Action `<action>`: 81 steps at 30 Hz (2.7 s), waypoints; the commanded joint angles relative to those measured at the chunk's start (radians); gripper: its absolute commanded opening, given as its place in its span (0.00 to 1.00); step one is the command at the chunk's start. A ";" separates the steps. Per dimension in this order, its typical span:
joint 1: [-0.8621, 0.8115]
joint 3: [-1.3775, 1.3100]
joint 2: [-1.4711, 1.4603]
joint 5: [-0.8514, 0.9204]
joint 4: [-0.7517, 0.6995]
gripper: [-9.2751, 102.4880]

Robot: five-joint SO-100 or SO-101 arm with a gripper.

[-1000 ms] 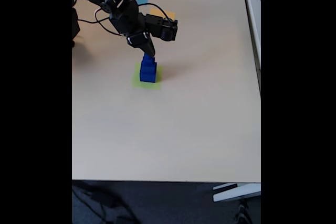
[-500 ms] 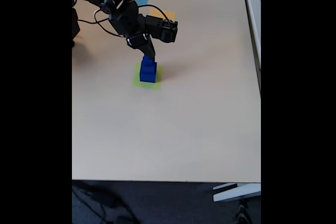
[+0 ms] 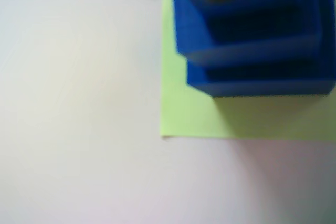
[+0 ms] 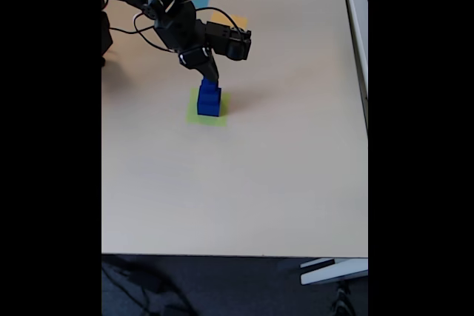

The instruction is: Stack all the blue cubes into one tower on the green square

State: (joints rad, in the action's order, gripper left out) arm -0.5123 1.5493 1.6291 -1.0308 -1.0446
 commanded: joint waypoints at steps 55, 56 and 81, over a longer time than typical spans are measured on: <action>-0.011 -0.502 -0.186 0.106 -0.178 0.08; -0.008 -0.572 -0.219 0.109 -0.215 0.08; 0.061 -0.367 0.021 -0.034 -0.454 0.08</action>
State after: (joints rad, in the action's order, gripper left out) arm -0.4433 1.1536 1.5708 -1.0692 -1.5324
